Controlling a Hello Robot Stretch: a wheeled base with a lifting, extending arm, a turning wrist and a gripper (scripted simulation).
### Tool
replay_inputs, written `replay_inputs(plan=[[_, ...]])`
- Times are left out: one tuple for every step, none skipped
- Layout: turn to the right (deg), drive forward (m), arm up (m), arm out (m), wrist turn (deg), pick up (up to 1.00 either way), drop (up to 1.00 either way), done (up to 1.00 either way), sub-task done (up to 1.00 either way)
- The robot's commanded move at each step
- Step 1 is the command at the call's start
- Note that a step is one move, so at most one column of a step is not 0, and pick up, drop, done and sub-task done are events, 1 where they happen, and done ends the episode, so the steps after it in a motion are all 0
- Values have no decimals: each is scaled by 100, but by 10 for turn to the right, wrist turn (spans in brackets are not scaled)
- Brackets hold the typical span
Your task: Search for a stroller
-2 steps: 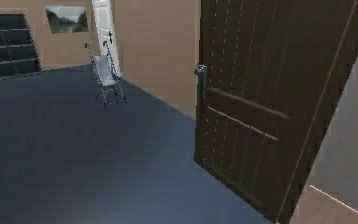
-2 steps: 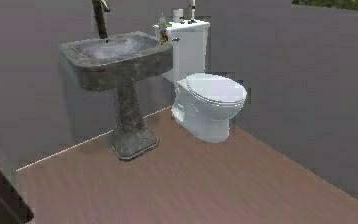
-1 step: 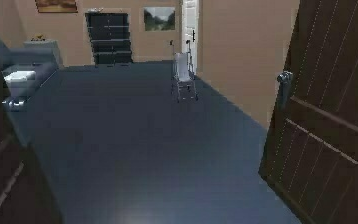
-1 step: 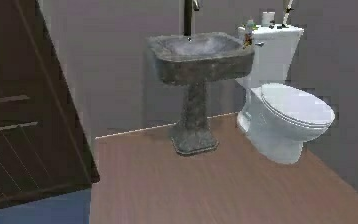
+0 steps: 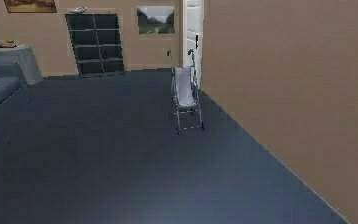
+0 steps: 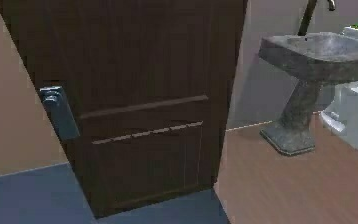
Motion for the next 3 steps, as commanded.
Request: replay_inputs(plan=[[0,100,0,0,0,0,0,0,0],[-60,0,0,0,0,0,0,0,0],[0,45,0,0,0,0,0,0,0]])
